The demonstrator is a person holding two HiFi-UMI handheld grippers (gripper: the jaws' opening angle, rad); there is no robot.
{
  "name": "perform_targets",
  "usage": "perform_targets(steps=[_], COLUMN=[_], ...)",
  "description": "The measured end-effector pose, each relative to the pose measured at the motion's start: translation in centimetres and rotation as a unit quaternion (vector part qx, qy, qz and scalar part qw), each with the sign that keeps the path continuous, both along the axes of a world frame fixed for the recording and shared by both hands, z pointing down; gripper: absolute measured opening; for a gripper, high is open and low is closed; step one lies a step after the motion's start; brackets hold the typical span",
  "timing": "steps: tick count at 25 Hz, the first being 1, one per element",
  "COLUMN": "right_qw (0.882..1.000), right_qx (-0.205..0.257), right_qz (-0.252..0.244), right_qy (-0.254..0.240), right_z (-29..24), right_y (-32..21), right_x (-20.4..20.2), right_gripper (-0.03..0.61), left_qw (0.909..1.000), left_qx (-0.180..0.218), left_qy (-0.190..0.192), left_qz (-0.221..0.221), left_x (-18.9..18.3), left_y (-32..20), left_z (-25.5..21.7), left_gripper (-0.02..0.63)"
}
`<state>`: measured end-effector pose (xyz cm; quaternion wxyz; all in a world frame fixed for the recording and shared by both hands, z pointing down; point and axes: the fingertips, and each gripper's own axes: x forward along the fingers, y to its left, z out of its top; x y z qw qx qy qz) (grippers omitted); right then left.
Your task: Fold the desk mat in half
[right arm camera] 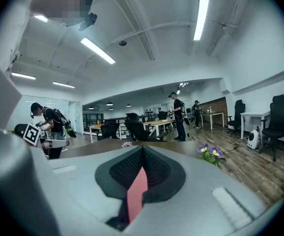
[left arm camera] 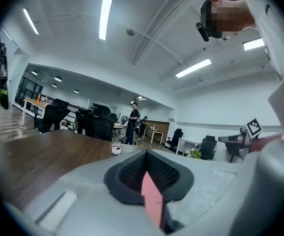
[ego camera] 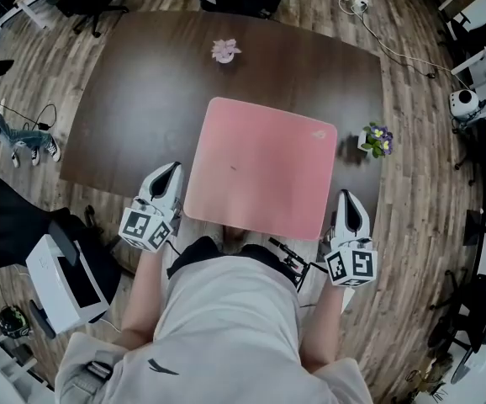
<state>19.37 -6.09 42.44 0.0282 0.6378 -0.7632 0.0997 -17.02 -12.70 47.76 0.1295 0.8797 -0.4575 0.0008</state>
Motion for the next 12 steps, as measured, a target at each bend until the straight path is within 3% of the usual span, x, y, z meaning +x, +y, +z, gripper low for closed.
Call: perform_targets(steps=[10,12], right_qw=[1.0,0.999], right_qx=[-0.012,-0.023], right_qz=[0.022,0.024], right_qy=[-0.007,-0.008], right_z=[1.1,1.9], right_y=[1.2,1.7], right_x=[1.0,1.4], right_gripper=[0.002,0.002], left_qw=[0.9988,0.9968], left_qx=[-0.046,-0.075], left_qy=[-0.02,-0.027], left_qz=[0.0,0.004], left_x=[0.0,0.4], left_y=[-0.3,-0.5], left_z=[3.2,4.8], left_gripper=[0.005,0.059])
